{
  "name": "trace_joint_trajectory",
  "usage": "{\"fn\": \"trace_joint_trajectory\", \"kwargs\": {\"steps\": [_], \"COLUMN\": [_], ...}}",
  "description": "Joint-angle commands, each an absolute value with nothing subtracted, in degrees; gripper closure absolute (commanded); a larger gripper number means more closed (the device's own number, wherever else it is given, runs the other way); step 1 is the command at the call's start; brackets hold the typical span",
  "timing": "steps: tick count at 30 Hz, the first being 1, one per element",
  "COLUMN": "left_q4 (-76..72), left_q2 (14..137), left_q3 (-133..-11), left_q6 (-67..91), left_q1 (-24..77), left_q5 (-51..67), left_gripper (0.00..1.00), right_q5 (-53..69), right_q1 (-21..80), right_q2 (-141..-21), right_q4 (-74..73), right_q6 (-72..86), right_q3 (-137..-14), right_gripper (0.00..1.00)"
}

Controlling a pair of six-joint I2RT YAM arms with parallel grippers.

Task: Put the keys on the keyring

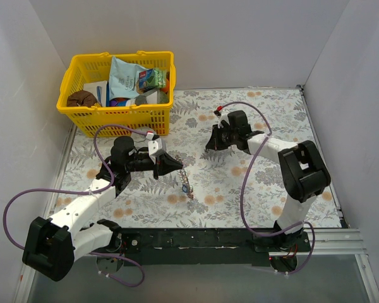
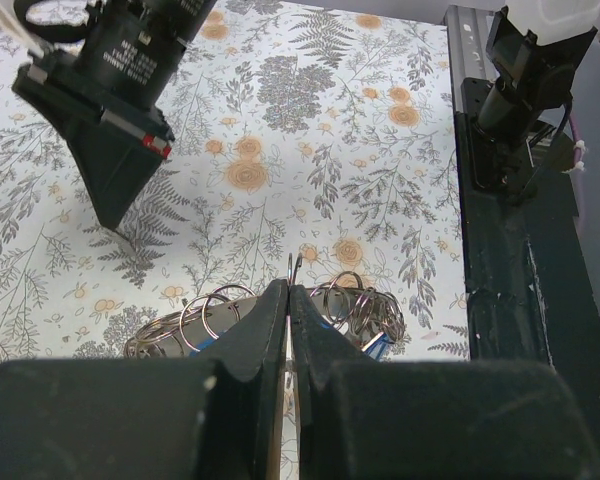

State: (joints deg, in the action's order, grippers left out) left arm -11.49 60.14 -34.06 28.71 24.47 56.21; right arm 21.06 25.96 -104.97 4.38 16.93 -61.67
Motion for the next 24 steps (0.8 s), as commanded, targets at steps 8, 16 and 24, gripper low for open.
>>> {"fn": "trace_joint_trajectory", "kwargs": {"steps": [8, 16, 24], "left_q4": [-11.87, -12.22, -12.13], "left_q2": [57.57, 57.48, 57.57], "left_q3": [-34.19, -34.28, -34.28], "left_q6": [27.51, 27.69, 27.86], "left_q1": [24.08, 24.08, 24.08], "left_q5": [55.63, 56.34, 56.78], "left_gripper": [1.00, 1.00, 1.00], "right_q5": [29.26, 40.32, 56.85], "right_q1": [26.10, 26.10, 26.10], "right_q2": [-86.76, -76.83, -69.53], "right_q4": [13.62, 16.08, 26.18], "right_q6": [3.88, -8.07, -13.80], "right_q3": [-53.44, -49.22, -40.88], "right_gripper": [0.99, 0.99, 0.99]}}
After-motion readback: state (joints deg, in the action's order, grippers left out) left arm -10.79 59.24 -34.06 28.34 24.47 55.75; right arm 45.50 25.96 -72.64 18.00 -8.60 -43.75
